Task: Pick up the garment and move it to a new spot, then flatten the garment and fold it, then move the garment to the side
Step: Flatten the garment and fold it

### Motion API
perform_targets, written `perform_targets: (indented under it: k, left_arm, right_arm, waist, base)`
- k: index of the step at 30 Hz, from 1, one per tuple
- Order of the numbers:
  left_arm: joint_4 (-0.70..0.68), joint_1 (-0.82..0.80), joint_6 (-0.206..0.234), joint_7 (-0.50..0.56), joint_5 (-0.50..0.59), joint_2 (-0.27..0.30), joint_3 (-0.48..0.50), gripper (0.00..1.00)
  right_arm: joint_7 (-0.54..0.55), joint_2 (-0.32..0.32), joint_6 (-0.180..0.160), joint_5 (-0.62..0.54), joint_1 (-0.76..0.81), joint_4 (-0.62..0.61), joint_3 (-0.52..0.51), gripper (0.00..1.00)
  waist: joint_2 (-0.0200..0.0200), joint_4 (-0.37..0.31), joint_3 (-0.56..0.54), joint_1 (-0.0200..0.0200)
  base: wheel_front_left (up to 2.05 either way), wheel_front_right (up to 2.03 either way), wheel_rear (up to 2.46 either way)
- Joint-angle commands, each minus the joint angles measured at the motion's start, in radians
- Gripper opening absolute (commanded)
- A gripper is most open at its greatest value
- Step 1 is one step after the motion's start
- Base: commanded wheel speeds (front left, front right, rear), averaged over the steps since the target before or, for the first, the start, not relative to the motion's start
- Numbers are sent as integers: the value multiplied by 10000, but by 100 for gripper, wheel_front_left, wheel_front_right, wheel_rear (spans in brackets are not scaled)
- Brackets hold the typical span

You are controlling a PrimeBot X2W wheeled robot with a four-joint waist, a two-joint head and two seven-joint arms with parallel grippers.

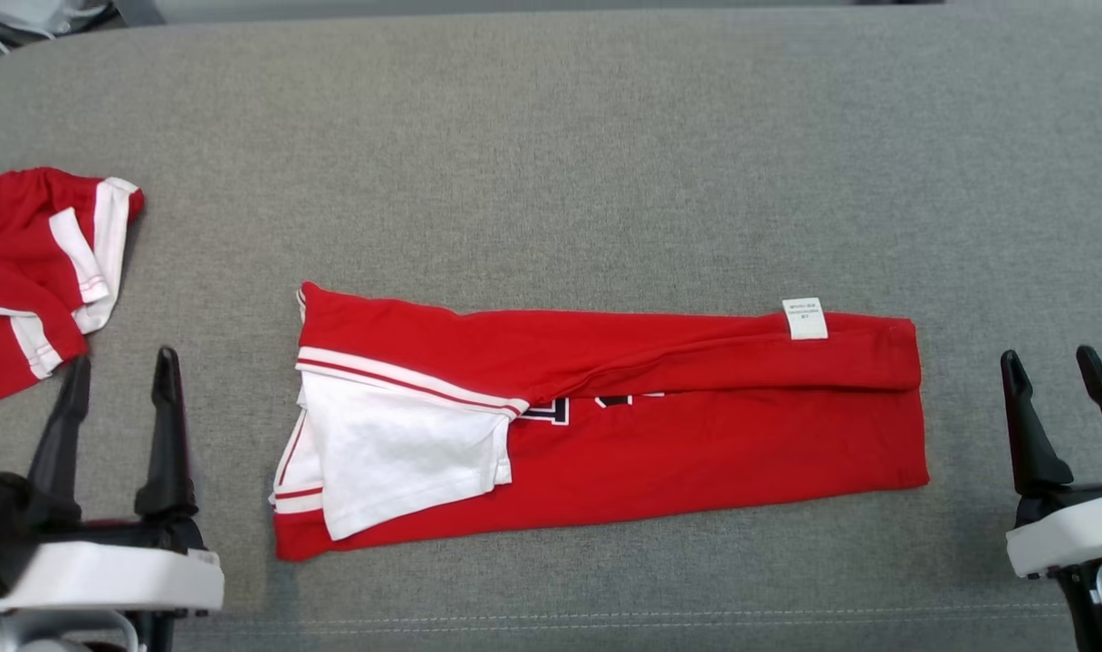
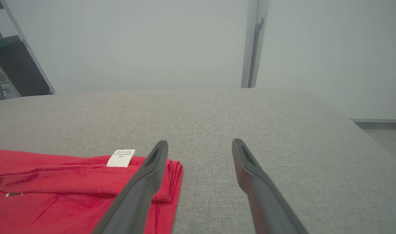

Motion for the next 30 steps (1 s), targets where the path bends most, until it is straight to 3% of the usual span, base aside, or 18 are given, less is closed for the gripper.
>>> perform_targets:
  k: [1, 6, 11, 18, 30]
  left_arm:
    - [-57, -128, -60, -102, 139, 200, 476, 100]
    - [552, 381, -534, -102, 665, -616, 772, 100]
    - [915, 643, -1034, -102, 999, -997, 994, 100]
    - [1387, 746, -1527, -62, 913, -1128, 907, 100]
    - [1582, 710, -1714, 325, 679, -1170, 609, 100]
  right_arm:
    - [40, -132, 29, 21, 175, -98, 76, 100]
    - [247, 152, 29, 214, 456, 395, -57, 100]
    - [372, 161, 29, 325, 550, 746, 102, 100]
    - [229, 19, 29, 517, 512, 909, 465, 100]
    - [148, -154, 29, 701, 407, 959, 779, 100]
  waist:
    - [-1, 1, -199, 0]
    - [-1, 71, -792, 0]
    - [-1, 130, -1180, 0]
    - [-1, 150, -1489, 0]
    - [-1, 68, -1644, 0]
  base:
    - [0, 0, 0]
    - [0, 0, 0]
    - [0, 0, 0]
    - [0, 0, 0]
    - [0, 0, 0]
